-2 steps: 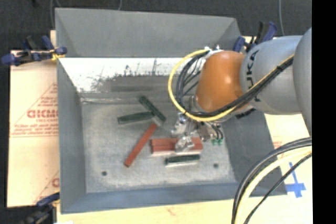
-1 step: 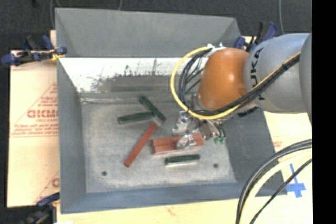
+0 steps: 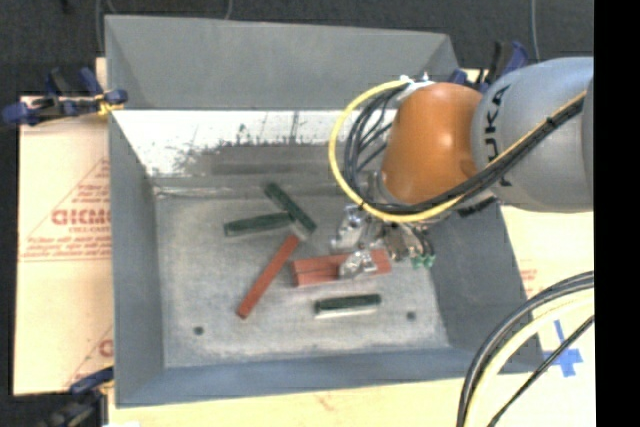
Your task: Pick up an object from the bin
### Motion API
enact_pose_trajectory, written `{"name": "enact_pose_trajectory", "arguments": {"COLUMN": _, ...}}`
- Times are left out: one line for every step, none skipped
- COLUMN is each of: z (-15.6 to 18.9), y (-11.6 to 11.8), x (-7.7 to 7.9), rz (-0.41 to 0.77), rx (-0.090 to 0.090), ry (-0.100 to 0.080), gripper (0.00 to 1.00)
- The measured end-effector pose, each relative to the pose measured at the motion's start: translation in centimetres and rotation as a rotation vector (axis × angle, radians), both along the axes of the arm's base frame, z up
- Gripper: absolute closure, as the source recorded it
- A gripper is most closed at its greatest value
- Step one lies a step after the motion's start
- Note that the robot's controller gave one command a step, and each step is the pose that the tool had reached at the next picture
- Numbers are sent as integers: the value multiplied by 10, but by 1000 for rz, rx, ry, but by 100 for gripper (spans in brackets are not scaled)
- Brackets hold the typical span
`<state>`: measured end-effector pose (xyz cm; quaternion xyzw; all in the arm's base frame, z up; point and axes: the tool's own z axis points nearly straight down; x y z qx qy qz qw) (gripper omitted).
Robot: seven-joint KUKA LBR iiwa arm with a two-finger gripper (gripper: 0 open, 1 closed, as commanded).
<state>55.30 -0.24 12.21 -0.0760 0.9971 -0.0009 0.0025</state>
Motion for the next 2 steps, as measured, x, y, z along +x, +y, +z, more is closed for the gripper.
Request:
{"name": "enact_pose_trajectory", "arguments": {"z": 8, "y": 0, "x": 1, "rz": 0, "rx": 0, "ry": -1, "gripper": 100}}
{"name": "enact_pose_trajectory", "arguments": {"z": 13, "y": 0, "x": 1, "rz": 0, "rx": 0, "ry": -1, "gripper": 100}}
